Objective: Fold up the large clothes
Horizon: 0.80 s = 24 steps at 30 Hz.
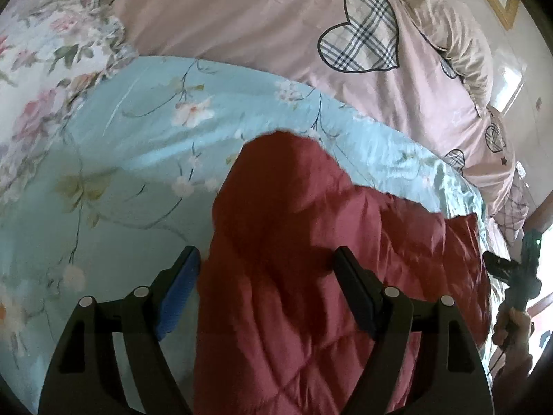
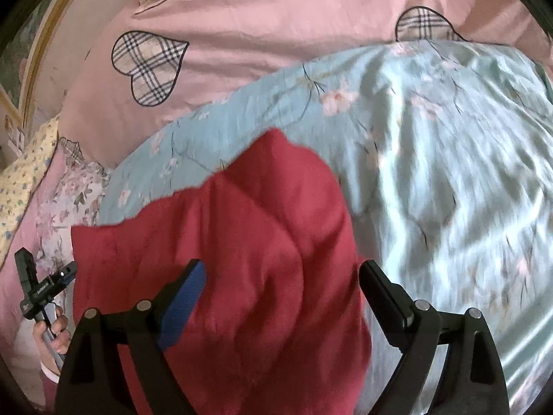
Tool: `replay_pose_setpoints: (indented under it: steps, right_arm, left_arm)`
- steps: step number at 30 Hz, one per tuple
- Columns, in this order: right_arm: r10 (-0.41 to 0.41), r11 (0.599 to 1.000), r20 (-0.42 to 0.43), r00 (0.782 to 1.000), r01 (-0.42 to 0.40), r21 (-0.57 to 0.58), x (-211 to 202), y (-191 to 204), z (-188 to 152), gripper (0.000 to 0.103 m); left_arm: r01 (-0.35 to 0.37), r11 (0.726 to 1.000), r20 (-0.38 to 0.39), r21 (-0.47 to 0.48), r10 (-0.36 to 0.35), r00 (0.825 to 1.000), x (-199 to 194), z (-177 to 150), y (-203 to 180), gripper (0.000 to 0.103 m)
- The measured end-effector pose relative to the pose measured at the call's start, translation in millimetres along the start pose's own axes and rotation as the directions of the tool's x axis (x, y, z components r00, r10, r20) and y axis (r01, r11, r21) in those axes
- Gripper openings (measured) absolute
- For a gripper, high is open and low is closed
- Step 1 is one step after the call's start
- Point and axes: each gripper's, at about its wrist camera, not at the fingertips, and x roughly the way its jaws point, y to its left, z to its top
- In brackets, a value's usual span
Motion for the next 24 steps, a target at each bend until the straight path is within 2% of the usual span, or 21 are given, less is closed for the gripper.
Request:
replay_pose_setpoints:
  steps: [6,7,8,9,10,11,14,18,21,24]
  right_arm:
    - [-0.022,1.0,-0.023,0.999,0.022,-0.019,26,2,27,0.089]
    - [-0.041,0.999,-0.019,0.999,0.04,-0.026,29,3,28,0.078]
    - [-0.055,0.998,-0.015,0.998,0.055,-0.031,29,4,28,0.057]
    - [-0.056,0.998,-0.016,0.998,0.056,-0.036,30,6,28,0.047]
    - [-0.052,0.998,-0.016,0.999,0.051,-0.037,30,6,28,0.031]
    - [-0.052,0.998,-0.004,0.999,0.052,-0.044,26,9,26,0.024]
    - [-0.079,0.992,0.062,0.995,0.085,-0.089,11,19,24,0.019]
    - [-0.093,0.988,0.148,0.985,0.11,-0.107,-13,30,32,0.018]
    - [-0.123,0.984,0.173,0.977,0.143,-0.108,-14,30,40,0.017]
    - [-0.146,0.984,0.151,0.978,0.16,-0.081,0,20,43,0.017]
  left_arm:
    - [-0.045,0.999,-0.008,0.025,0.046,0.999,22,22,-7,0.077]
    - [-0.049,0.998,-0.009,0.035,0.049,0.999,24,23,-9,0.065]
    - [-0.048,0.998,-0.016,0.046,0.049,0.999,26,23,-12,0.043]
    - [-0.039,0.998,-0.032,0.057,0.041,0.999,30,23,-14,0.031]
    - [-0.028,0.998,-0.041,0.059,0.03,0.999,33,22,-16,0.02]
    - [-0.023,0.998,-0.039,0.058,0.025,0.999,32,22,-17,0.016]
    - [-0.023,0.997,-0.005,0.07,0.023,1.0,22,22,-25,0.012]
    - [-0.027,0.996,0.046,0.084,0.024,0.999,5,35,-38,0.012]
    - [-0.039,0.995,0.072,0.089,0.033,0.997,0,50,-45,0.012]
    - [-0.047,0.996,0.066,0.081,0.042,0.997,11,57,-47,0.012]
